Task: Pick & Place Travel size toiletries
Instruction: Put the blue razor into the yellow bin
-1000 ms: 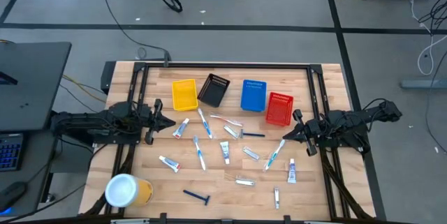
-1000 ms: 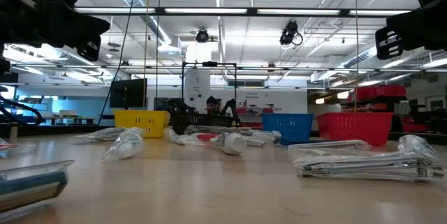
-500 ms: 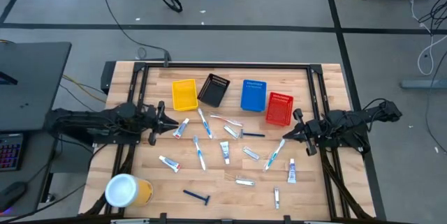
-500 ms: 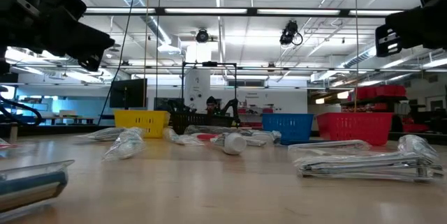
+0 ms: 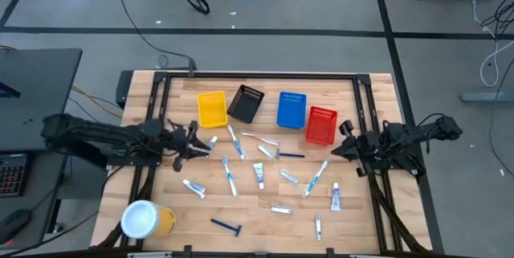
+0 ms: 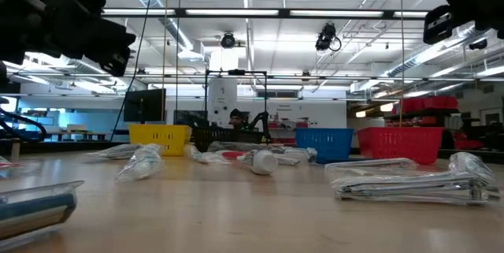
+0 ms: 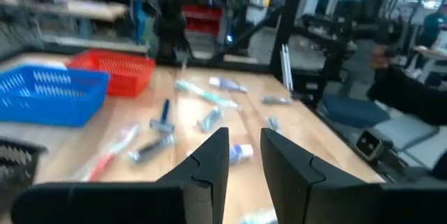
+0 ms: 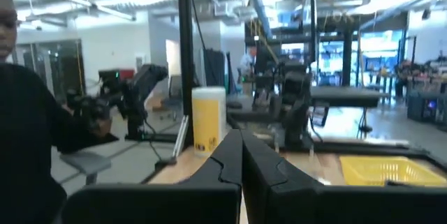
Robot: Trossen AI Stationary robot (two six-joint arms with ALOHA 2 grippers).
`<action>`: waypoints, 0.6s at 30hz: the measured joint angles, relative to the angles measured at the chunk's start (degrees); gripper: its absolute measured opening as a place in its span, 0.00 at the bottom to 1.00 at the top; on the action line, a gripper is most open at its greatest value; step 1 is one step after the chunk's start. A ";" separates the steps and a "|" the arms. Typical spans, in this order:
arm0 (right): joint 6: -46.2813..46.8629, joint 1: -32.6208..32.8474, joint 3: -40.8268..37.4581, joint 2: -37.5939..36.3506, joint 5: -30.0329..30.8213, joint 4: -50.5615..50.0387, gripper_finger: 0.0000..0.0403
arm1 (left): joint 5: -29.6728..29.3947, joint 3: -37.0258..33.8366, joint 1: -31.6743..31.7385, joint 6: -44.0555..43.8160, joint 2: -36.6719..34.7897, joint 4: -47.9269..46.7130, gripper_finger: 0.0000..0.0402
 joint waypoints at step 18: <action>1.02 0.02 0.00 4.86 27.21 4.81 0.04 | -0.28 11.44 -8.56 3.87 18.73 3.21 0.24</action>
